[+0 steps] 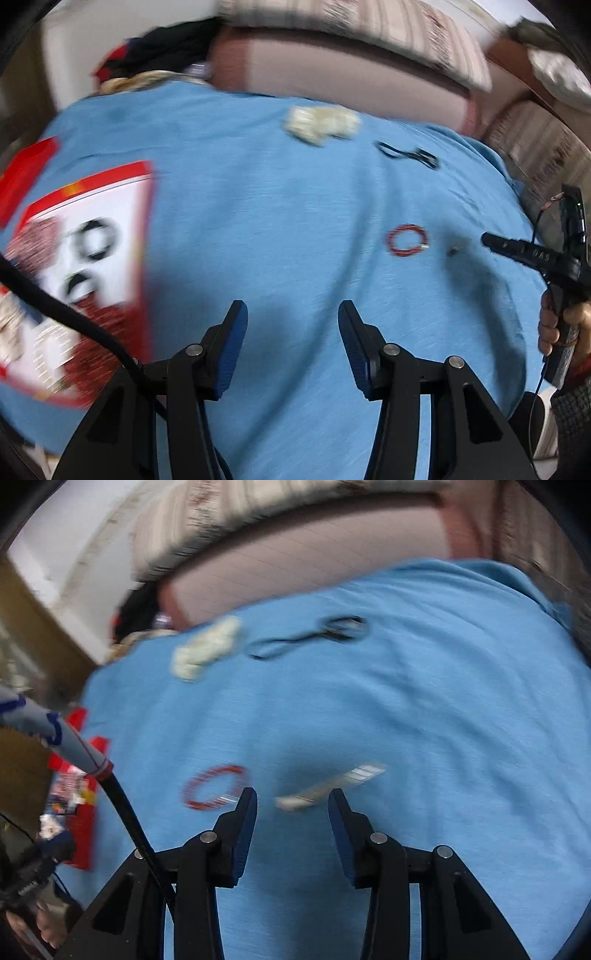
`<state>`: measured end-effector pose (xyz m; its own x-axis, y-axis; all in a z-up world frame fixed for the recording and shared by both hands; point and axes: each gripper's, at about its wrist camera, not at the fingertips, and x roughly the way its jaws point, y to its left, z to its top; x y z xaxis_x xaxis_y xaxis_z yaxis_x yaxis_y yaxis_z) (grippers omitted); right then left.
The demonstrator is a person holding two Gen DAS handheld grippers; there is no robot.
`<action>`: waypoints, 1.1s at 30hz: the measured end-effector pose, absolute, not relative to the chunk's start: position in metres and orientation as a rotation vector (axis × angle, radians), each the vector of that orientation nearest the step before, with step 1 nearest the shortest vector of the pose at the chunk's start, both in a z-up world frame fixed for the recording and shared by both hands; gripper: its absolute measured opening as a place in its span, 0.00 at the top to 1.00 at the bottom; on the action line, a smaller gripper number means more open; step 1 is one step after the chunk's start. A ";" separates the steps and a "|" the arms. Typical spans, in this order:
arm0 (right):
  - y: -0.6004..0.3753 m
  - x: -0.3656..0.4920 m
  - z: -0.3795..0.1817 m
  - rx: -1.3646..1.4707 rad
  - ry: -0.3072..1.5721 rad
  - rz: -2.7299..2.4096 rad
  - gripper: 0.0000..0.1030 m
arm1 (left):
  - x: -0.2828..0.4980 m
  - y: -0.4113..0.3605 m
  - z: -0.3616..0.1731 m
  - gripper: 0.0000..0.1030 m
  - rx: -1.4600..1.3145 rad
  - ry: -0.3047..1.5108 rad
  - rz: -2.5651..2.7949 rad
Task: Organize jewelry
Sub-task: 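Grasp red bead bracelet with left tool while right tool grasps silver hair clip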
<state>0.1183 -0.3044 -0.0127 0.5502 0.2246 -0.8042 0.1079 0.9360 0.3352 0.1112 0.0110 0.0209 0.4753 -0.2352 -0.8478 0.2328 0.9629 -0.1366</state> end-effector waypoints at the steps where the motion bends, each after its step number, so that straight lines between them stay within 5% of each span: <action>1: -0.309 0.118 -0.016 0.380 1.000 0.058 0.58 | 0.118 -0.001 0.017 0.52 0.000 1.046 -0.313; 4: -0.311 0.125 -0.028 0.413 1.030 0.032 0.58 | 0.144 -0.041 0.002 0.53 0.019 1.069 -0.393; 7: -0.305 0.140 -0.041 0.448 1.040 0.017 0.58 | 0.170 -0.079 -0.009 0.70 0.053 1.087 -0.457; 18: -0.280 0.161 -0.053 0.302 1.005 -0.076 0.56 | 0.217 -0.138 -0.043 0.70 0.190 1.115 -0.562; 22: -0.269 0.157 -0.053 0.187 0.978 -0.103 0.75 | 0.202 -0.140 -0.046 0.72 0.252 1.106 -0.586; 24: -0.275 0.155 -0.052 0.215 0.974 -0.094 0.92 | 0.195 -0.139 -0.045 0.94 0.256 1.127 -0.614; 25: -0.279 0.153 -0.050 0.245 0.972 -0.084 0.96 | 0.192 -0.137 -0.045 0.93 0.231 1.151 -0.636; 33: -0.283 0.124 -0.018 0.339 0.902 -0.024 0.97 | 0.166 -0.103 -0.016 0.93 0.090 1.136 -0.599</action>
<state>0.1235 -0.2834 -0.0184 0.6237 0.1207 -0.7723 0.1619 0.9466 0.2787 0.1662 -0.1025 -0.0162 0.2829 -0.4021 -0.8708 0.4908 0.8407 -0.2287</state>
